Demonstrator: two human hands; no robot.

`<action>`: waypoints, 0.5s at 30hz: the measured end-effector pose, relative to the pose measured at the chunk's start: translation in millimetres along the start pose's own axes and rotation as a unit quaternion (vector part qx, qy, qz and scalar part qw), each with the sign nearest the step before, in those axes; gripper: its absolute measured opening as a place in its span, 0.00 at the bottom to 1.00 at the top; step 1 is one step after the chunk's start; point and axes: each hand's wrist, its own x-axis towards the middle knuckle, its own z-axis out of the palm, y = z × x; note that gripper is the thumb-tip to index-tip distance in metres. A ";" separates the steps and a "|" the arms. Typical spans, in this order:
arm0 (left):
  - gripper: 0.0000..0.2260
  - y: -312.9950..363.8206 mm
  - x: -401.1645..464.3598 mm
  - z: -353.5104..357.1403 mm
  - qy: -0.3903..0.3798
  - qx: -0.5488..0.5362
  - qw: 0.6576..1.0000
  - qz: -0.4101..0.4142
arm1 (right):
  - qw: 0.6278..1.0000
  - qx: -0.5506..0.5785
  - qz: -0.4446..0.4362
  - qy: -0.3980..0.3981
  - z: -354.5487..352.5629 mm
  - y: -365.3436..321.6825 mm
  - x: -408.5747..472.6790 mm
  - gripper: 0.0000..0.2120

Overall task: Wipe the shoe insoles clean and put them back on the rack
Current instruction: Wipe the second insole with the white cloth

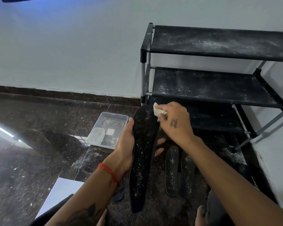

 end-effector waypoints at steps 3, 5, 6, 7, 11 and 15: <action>0.31 -1.9 -1.5 2.3 -0.020 0.014 1.000 0.018 | 0.995 0.076 -0.070 -0.001 7.0 -18.8 -7.5 0.16; 0.29 -3.4 -1.5 4.3 -0.023 0.001 0.999 0.031 | 0.989 0.079 -0.128 -0.019 12.5 -28.4 -14.9 0.13; 0.28 -3.2 -1.1 4.2 -0.021 -0.001 0.999 0.034 | 0.988 0.066 -0.137 -0.021 13.2 -28.4 -15.2 0.12; 0.29 -3.0 0.1 3.0 -0.018 0.003 0.999 0.029 | 0.990 0.044 -0.131 -0.019 11.5 -25.6 -13.0 0.11; 0.33 -1.0 3.0 -0.6 -0.007 0.010 1.000 -0.003 | 0.999 -0.030 -0.011 -0.021 -2.2 1.3 4.2 0.14; 0.33 -1.3 2.3 -0.6 -0.014 0.028 0.999 0.008 | 0.999 0.031 -0.029 0.020 -0.7 -9.7 3.2 0.16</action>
